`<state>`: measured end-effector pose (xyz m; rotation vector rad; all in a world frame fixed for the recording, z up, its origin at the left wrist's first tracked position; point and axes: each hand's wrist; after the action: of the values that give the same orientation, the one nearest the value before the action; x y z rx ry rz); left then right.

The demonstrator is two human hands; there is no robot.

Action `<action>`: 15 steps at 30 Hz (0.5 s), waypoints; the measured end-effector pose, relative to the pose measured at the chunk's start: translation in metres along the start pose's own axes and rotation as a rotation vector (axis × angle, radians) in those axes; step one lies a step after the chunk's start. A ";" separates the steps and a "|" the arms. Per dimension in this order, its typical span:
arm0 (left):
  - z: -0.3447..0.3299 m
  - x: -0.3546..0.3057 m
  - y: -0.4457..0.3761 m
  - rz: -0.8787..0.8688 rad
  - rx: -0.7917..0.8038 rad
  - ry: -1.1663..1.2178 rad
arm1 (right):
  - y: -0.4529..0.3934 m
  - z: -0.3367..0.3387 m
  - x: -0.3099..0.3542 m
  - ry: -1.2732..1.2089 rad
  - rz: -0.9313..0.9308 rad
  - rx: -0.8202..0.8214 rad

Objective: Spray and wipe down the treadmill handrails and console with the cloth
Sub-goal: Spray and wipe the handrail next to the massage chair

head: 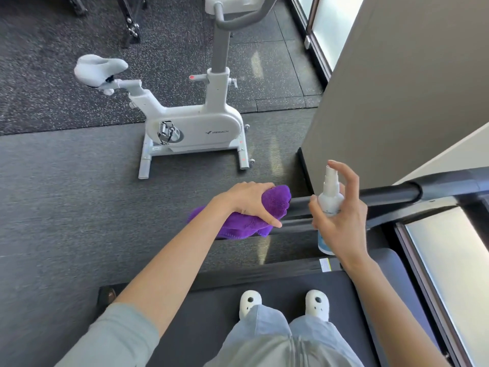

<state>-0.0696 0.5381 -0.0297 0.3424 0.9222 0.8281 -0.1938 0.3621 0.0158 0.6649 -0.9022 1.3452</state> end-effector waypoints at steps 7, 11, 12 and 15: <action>-0.002 -0.046 -0.050 -0.044 0.062 0.057 | 0.014 0.044 -0.030 0.035 -0.053 -0.104; -0.002 -0.085 -0.090 -0.049 0.142 0.178 | 0.020 0.080 -0.045 0.055 -0.086 -0.160; -0.002 -0.096 -0.100 -0.053 0.165 0.213 | 0.021 0.089 -0.050 0.056 -0.105 -0.174; -0.004 -0.131 -0.133 -0.067 0.173 0.230 | 0.029 0.120 -0.064 0.049 -0.154 -0.241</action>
<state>-0.0525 0.3525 -0.0359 0.3690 1.2182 0.7374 -0.2413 0.2317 0.0211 0.5026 -0.9363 1.0910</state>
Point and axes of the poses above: each hand's wrist, its own y-axis away from the middle knuckle, its own z-axis out of the back of the hand, x = y × z, and after that the axes turned 12 degrees about x, right-handed
